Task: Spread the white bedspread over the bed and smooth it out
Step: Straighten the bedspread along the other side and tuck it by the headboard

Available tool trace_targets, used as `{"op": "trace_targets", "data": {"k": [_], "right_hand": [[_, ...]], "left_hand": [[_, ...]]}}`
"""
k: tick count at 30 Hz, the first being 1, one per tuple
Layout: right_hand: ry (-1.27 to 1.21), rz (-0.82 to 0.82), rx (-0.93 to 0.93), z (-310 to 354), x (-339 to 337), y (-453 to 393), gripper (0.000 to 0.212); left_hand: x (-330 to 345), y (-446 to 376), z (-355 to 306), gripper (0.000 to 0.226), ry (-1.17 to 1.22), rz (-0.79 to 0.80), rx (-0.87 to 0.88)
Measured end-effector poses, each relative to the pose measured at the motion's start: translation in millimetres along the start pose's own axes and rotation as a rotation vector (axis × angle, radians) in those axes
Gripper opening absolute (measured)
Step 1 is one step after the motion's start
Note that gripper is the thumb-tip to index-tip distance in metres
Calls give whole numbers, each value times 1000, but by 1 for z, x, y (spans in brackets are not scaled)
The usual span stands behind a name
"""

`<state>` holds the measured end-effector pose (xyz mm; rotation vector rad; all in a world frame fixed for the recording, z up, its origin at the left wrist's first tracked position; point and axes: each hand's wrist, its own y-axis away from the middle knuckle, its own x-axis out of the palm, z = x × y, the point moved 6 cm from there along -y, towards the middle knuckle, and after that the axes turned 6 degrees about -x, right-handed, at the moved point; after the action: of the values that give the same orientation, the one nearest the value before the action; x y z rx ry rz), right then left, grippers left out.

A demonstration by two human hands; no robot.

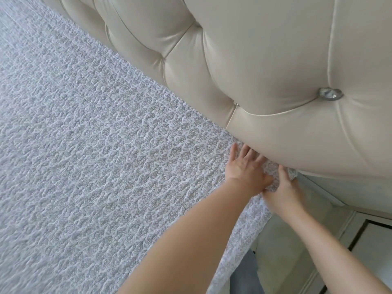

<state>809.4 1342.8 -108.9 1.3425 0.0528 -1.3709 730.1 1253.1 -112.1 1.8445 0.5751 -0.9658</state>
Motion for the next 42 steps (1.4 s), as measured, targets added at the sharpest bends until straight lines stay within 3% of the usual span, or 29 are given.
{"op": "trace_targets", "data": {"k": [3,7,11,14,17,25,31,35,42], "right_hand": [[65,-7,18,0,-3,1,84],[217,25,71,10,2,15,90],[386,-2,-21,56,4,36,88],[309,-52,-313,103,17,36,76],[306,-45,-433,126,29,12,73],[300,-114,-441,136,33,-23,85],[395,-102,-406,146,29,-28,85],[412,-11,-344,150,31,-27,96],[404,31,-267,152,32,-31,101]], "left_hand": [[-4,1,9,73,28,-54,110],[-18,12,51,54,299,-217,261],[-37,9,117,56,228,-357,49],[-52,-4,156,62,105,-330,-87],[-58,-13,175,63,57,-260,-133],[-58,-21,174,65,-11,-251,-113],[-77,-80,176,61,-148,-99,-112],[-78,-40,173,58,-118,-190,64],[-83,-37,177,44,132,-301,128]]}}
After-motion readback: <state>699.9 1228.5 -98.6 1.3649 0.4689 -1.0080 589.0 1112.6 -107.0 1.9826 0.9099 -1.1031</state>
